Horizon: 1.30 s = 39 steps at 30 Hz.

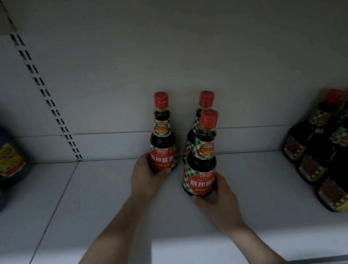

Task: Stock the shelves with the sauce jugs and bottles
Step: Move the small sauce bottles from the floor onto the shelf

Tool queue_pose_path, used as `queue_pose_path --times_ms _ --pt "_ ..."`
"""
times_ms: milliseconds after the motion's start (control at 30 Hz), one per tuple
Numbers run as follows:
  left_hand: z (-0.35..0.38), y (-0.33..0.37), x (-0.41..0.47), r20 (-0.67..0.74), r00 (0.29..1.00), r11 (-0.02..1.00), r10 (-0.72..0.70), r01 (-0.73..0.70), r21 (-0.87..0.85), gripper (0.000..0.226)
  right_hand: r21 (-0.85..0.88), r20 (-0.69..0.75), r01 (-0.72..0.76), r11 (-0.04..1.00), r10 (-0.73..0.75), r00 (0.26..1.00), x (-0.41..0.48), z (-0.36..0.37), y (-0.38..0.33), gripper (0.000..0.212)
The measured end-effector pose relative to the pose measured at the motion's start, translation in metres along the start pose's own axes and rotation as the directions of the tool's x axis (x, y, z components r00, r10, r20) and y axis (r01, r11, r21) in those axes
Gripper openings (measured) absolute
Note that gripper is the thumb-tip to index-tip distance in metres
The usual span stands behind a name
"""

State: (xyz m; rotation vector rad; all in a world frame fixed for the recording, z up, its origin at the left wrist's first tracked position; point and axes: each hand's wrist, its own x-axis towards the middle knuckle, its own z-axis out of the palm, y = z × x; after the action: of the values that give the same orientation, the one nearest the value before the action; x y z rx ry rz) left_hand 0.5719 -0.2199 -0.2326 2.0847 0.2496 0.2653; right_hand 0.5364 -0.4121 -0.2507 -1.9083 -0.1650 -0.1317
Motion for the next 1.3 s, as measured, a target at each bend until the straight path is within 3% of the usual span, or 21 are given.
queue_pose_path --times_ms 333,433,533,567,633,700,767,867,967,1100,1300 --pt "0.000 0.002 -0.001 0.016 1.000 0.996 -0.016 0.014 0.091 0.066 -0.052 0.011 -0.016 0.999 0.017 1.000 0.002 -0.002 0.001 0.062" --pt "-0.007 0.009 -0.012 0.020 1.000 0.960 -0.025 0.018 0.280 0.072 -0.069 0.048 -0.050 0.996 0.053 0.997 0.003 -0.005 -0.004 0.062" --pt "-0.026 0.005 -0.036 0.021 0.999 0.886 0.033 -0.039 0.463 0.074 -0.190 0.072 -0.078 0.979 0.093 0.993 0.002 -0.012 -0.004 0.052" --pt "-0.035 0.001 -0.047 0.050 0.997 0.872 0.062 -0.078 0.483 0.077 -0.252 0.086 -0.090 0.963 0.114 0.990 -0.001 -0.014 -0.002 0.056" --pt "-0.058 -0.005 -0.070 0.087 0.991 0.862 0.099 -0.129 0.490 0.086 -0.417 0.130 -0.101 0.903 0.169 0.977 -0.012 -0.017 -0.007 0.084" --pt "-0.087 -0.013 -0.096 0.080 0.989 0.852 0.121 -0.145 0.504 0.094 -0.482 0.124 -0.116 0.868 0.198 0.972 -0.031 -0.018 -0.020 0.080" --pt "-0.117 -0.027 -0.121 0.077 0.981 0.815 0.177 -0.190 0.547 0.083 -0.478 0.104 -0.052 0.877 0.115 0.988 -0.051 -0.012 -0.036 0.070" --pt "-0.164 -0.045 -0.161 0.049 0.991 0.813 0.121 -0.127 0.568 0.068 -0.495 0.167 0.076 0.865 0.009 0.986 -0.079 0.020 -0.066 0.062" --pt "-0.216 -0.063 -0.207 -0.008 0.994 0.799 0.108 -0.082 0.595 0.075 -0.458 0.302 0.184 0.870 -0.042 0.952 -0.115 0.076 -0.098 0.062" --pt "-0.295 -0.107 -0.281 -0.017 0.999 0.707 0.046 -0.020 0.707 0.081 -0.372 0.447 0.326 0.869 -0.140 0.884 -0.175 0.167 -0.140 0.058" --pt "-0.401 -0.165 -0.409 -0.274 0.961 0.653 -0.046 0.237 0.719 0.064 -0.229 0.658 0.464 0.856 -0.215 0.722 -0.269 0.288 -0.190 0.063"
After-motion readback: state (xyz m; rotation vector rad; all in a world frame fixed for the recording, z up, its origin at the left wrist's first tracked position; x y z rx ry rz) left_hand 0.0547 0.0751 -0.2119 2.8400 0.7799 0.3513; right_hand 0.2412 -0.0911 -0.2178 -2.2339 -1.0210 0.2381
